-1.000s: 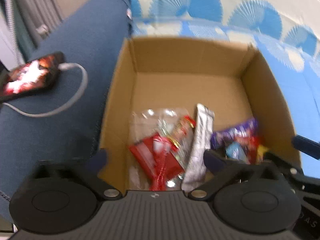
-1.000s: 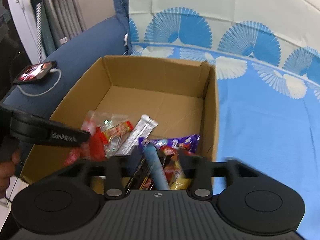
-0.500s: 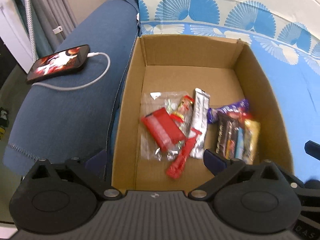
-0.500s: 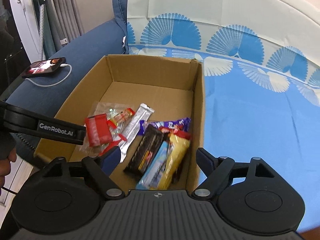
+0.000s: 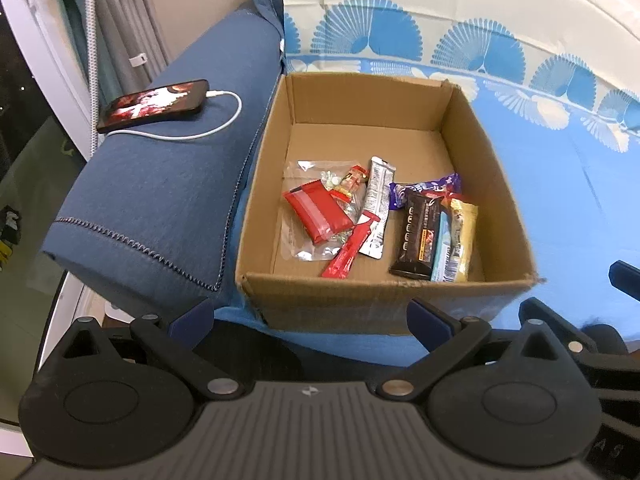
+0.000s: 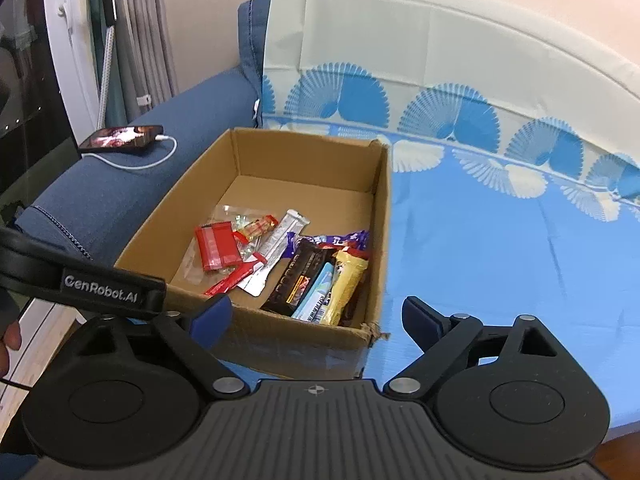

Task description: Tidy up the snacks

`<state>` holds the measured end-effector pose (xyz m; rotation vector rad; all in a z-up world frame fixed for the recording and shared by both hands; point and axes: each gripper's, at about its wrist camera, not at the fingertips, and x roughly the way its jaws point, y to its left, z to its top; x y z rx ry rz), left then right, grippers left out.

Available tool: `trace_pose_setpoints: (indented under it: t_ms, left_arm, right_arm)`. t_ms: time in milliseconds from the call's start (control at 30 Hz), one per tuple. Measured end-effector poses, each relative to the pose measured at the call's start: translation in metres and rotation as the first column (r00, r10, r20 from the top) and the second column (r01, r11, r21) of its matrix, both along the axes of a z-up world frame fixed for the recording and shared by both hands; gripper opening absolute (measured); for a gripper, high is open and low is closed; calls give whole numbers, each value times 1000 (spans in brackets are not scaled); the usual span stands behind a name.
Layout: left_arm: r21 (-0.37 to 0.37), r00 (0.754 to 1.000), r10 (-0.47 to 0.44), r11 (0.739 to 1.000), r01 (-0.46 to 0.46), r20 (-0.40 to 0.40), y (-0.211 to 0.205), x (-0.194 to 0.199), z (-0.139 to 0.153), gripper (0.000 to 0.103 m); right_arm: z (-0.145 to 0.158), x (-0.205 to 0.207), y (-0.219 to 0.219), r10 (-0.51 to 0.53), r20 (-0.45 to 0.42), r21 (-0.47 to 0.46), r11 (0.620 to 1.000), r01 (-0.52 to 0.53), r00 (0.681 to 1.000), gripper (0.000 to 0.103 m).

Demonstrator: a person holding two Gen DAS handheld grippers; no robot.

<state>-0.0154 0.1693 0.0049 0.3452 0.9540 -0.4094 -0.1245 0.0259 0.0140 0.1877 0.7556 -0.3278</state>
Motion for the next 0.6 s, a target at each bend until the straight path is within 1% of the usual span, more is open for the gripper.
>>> trace_pose_setpoints:
  t_ms: [267, 367, 433, 500, 600]
  left_arm:
    - [-17, 997, -4, 1000, 5, 72, 16, -30, 15, 103]
    - [-14, 995, -6, 1000, 7, 98, 19, -40, 20, 103]
    - [-17, 993, -13, 1000, 15, 116, 20, -48, 23, 103]
    - [-8, 990, -11, 1000, 13, 141, 22, -55, 26, 103]
    - [8, 987, -5, 1000, 4, 164, 24, -62, 28, 103]
  right_arm:
    - [13, -29, 13, -17, 56, -10, 1000, 18, 998, 97]
    - [20, -38, 16, 3, 89, -41, 999, 1, 996, 98]
    - [23, -43, 19, 21, 114, -92, 996, -10, 993, 99]
    - [23, -46, 22, 28, 119, -140, 990, -11, 993, 99]
    - [23, -52, 22, 20, 125, -125, 992, -4, 992, 99]
